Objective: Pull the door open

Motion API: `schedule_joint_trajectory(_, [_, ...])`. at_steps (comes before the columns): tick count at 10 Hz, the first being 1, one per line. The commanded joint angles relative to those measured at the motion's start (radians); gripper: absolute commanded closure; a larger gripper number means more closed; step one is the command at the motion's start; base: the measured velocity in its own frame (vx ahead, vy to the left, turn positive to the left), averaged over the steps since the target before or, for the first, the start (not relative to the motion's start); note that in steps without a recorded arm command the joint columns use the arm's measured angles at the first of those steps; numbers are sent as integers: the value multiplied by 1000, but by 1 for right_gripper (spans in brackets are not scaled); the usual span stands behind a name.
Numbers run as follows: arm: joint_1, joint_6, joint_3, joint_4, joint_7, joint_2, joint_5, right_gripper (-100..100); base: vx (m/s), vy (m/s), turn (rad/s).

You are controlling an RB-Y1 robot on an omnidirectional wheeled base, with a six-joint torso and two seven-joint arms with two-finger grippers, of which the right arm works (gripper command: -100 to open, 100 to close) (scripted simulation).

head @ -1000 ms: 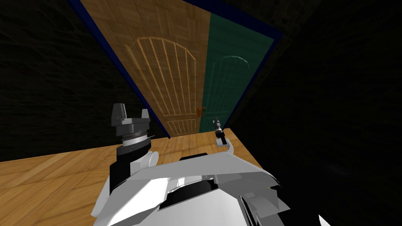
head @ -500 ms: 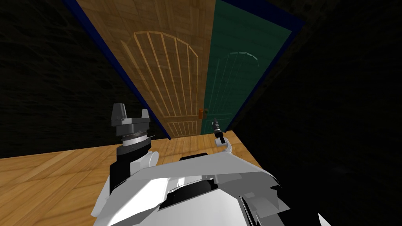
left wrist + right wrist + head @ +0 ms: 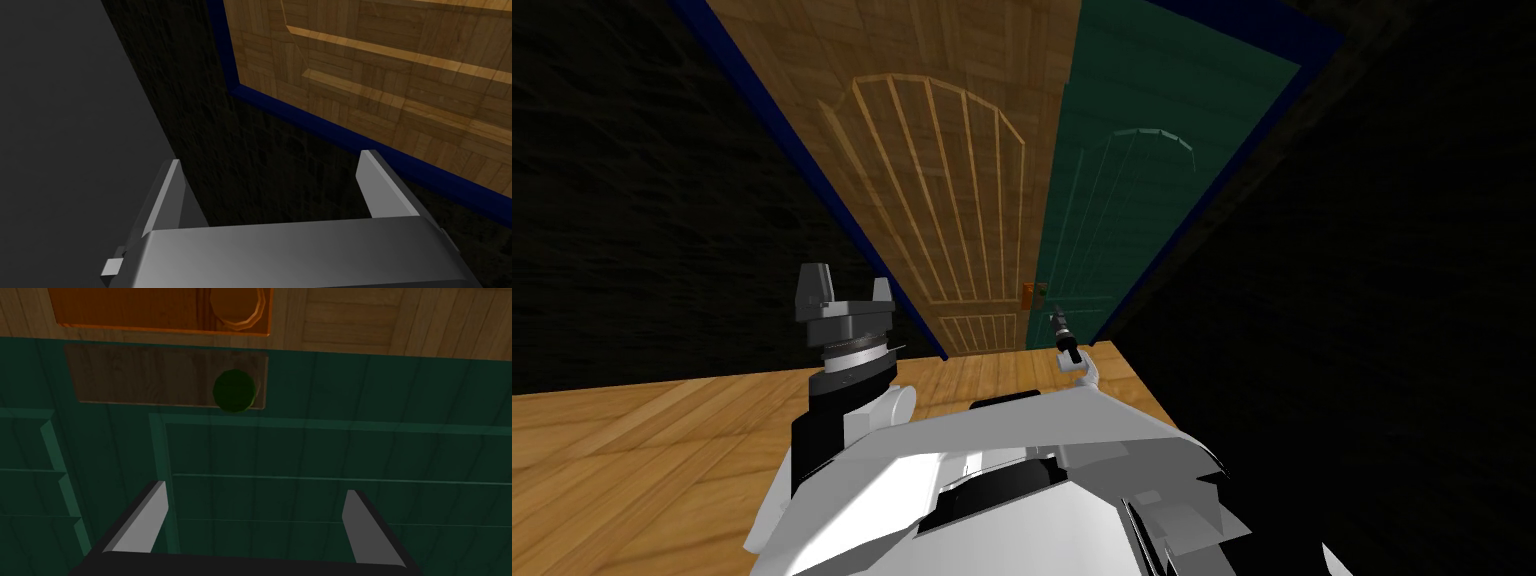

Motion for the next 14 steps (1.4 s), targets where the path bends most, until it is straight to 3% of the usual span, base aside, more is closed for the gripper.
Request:
schedule_joint_trajectory(1, [-8, 17, 2, 17, -4, 3, 3, -100, 196, -23, 54])
schedule_joint_trajectory(2, [-5, 9, 1, 11, -2, 2, 2, -100, 83, -9, 8])
schedule_joint_trajectory(3, [11, 9, -29, 30, -10, -24, -7, -100, -20, -8, -54])
schedule_joint_trajectory(4, [11, 9, -29, 30, -10, -24, -7, -100, -43, -7, -49])
schedule_joint_trajectory(5, [20, 7, -48, 42, -15, -42, -14, -100, -38, 3, -27])
schedule_joint_trajectory(6, [22, 6, -54, 46, -17, -47, -16, -100, -31, 4, -18])
schedule_joint_trajectory(9, [44, -3, -107, 81, -34, -99, -37, -100, -1, 6, -12])
schedule_joint_trajectory(11, [47, -5, -117, 89, -38, -110, -41, -100, 26, 4, 2])
schedule_joint_trajectory(12, [52, -11, -138, 105, -48, -133, -51, -100, 65, 0, 39])
schedule_joint_trajectory(14, [51, -20, -156, 123, -60, -156, -62, -100, 122, -7, 62])
